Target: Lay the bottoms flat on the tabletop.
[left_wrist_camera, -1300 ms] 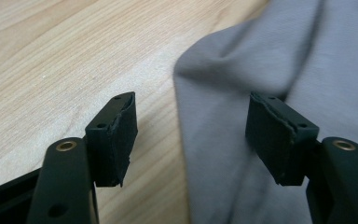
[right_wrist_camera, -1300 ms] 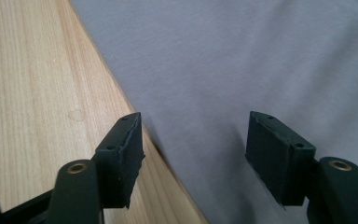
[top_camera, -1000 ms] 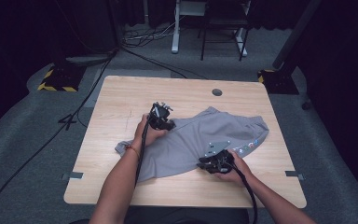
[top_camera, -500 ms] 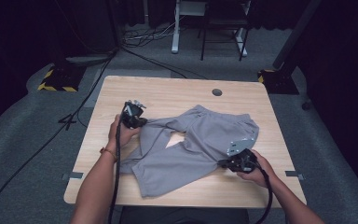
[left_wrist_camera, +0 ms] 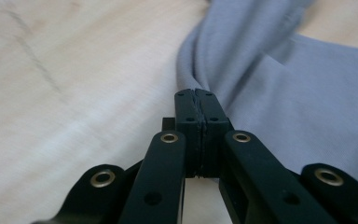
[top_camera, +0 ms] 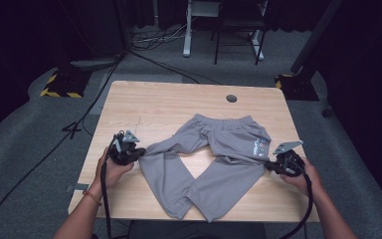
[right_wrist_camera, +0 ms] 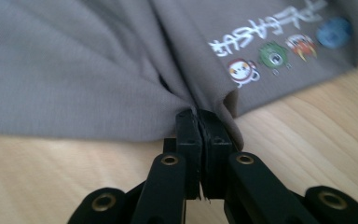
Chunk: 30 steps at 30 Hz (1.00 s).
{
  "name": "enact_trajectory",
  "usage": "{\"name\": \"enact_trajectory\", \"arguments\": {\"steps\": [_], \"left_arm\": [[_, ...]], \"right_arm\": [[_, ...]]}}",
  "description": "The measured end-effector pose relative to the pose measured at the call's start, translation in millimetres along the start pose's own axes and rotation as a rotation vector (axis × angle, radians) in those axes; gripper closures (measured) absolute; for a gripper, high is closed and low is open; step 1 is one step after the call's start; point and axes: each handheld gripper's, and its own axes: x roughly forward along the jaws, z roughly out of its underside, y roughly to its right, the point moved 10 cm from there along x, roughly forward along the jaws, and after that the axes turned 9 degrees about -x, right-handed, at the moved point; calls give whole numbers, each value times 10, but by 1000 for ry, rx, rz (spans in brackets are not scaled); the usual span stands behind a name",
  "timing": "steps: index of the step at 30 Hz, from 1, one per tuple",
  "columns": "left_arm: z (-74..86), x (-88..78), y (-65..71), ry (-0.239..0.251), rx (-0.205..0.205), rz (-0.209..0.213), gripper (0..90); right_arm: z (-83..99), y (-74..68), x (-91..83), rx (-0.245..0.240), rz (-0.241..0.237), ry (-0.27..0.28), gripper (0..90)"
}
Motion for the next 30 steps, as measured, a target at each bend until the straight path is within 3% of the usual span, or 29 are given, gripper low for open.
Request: {"name": "enact_trajectory", "arguments": {"steps": [4, 6, 7, 10, 12, 13, 15, 17, 19, 20, 23, 25, 27, 30], "left_arm": [[87, -96, 403, 9, 103, 131, 832], [35, -117, 515, 14, 131, 123, 758], [-27, -114, 534, 22, 139, 113, 685], [-318, -44, 461, 60, 109, 83, 533], [-565, 66, 319, 93, 77, 50, 424], [-676, 144, 238, 96, 67, 30, 415], [-891, 349, 114, 89, -21, 31, 340], [-1076, 558, 45, 77, -43, 10, 326], [-1222, 757, 49, 59, -42, 4, 310], [-1280, 849, 34, 52, -35, -19, 309], [-1387, 1118, 66, 26, -71, -20, 307], [-1409, 1265, 119, 3, -66, -11, 305], [-1405, 1388, 142, -19, -50, -39, 326], [-1379, 1525, 139, -56, -80, -70, 352]], "right_arm": [[-53, 136, -62, 57, 40, 61, 630], [-142, 211, -90, 96, 58, 112, 521], [-200, 245, -92, 110, 61, 140, 517], [-392, 396, -52, 140, 107, 184, 453], [-553, 506, -8, 157, 116, 220, 457], [-621, 588, 17, 160, 149, 221, 450], [-761, 719, 81, 182, 157, 239, 447], [-840, 872, 181, 196, 198, 216, 442], [-879, 986, 307, 215, 205, 192, 441], [-877, 1042, 368, 221, 221, 171, 439], [-847, 1164, 523, 244, 231, 108, 416], [-846, 1227, 566, 270, 238, 113, 418], [-826, 1272, 622, 287, 239, 100, 411], [-767, 1319, 721, 304, 241, 68, 405]]}}
